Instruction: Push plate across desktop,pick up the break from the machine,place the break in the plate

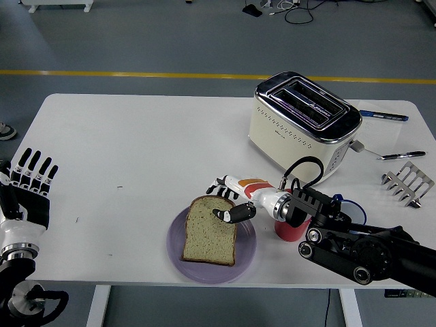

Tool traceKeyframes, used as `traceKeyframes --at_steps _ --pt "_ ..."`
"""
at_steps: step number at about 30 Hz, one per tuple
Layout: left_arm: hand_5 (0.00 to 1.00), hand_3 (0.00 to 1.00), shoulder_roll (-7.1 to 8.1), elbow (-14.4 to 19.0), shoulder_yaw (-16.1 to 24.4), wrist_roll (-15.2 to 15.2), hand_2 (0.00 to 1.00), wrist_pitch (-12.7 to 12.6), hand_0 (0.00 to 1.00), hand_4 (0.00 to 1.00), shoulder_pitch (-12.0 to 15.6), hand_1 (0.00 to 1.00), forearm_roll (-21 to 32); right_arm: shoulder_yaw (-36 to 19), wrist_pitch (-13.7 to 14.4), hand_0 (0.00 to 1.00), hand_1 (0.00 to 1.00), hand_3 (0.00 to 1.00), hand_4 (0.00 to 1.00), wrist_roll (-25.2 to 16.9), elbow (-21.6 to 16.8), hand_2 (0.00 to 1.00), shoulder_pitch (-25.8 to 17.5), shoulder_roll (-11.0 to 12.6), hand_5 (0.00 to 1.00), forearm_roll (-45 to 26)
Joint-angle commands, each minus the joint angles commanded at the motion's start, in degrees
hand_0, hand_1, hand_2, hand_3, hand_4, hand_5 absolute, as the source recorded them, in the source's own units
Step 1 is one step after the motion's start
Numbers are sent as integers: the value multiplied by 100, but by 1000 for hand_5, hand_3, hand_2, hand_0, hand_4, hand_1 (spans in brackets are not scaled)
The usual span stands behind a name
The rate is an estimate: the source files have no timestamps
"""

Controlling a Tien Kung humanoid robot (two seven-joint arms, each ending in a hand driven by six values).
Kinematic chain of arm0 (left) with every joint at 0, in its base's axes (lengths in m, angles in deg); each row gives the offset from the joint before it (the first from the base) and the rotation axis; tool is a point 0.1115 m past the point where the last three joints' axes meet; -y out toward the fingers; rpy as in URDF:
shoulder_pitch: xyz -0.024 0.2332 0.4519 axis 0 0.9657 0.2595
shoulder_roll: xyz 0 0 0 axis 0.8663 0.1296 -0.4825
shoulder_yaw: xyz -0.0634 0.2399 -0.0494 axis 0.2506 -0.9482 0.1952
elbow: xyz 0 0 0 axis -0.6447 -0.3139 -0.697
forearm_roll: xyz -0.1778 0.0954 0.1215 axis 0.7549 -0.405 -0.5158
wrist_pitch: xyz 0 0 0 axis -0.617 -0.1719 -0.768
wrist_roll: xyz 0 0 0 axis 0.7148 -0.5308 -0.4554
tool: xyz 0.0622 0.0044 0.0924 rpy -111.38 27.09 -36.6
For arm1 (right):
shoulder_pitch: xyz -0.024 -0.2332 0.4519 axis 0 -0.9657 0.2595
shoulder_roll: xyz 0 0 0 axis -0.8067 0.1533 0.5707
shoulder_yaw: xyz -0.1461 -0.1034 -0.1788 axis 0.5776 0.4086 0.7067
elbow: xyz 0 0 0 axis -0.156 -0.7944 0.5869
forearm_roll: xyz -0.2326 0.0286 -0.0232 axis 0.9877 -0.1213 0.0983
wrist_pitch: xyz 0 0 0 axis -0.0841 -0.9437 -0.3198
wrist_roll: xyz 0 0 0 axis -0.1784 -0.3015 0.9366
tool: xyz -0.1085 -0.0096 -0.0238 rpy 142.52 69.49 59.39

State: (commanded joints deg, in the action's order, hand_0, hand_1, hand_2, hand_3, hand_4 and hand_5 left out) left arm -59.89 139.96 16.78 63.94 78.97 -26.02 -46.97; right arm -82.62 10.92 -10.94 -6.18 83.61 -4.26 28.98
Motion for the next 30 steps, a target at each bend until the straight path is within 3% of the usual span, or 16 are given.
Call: traceKeyframes --at_steps 1,7,22,30 --pt "998 787 0 -2 -8 0 867 0 807 504 -4 816 -6 -16 11 699 717 842 758 -19 18 756 -4 -1 275 41" --pt "998 786 0 -6 -22 -3 868 0 807 505 -7 816 -18 -138 169 730 735 850 769 -63 35 776 -48 5 304 58" --pt "998 784 0 -27 -58 5 869 0 808 503 32 816 -26 -592 334 716 721 806 758 -79 -571 733 -204 195 321 -19" --pt "998 783 0 -43 -91 10 869 2 808 504 62 816 -38 -970 402 710 712 794 745 -375 -1006 727 -363 294 313 -568"
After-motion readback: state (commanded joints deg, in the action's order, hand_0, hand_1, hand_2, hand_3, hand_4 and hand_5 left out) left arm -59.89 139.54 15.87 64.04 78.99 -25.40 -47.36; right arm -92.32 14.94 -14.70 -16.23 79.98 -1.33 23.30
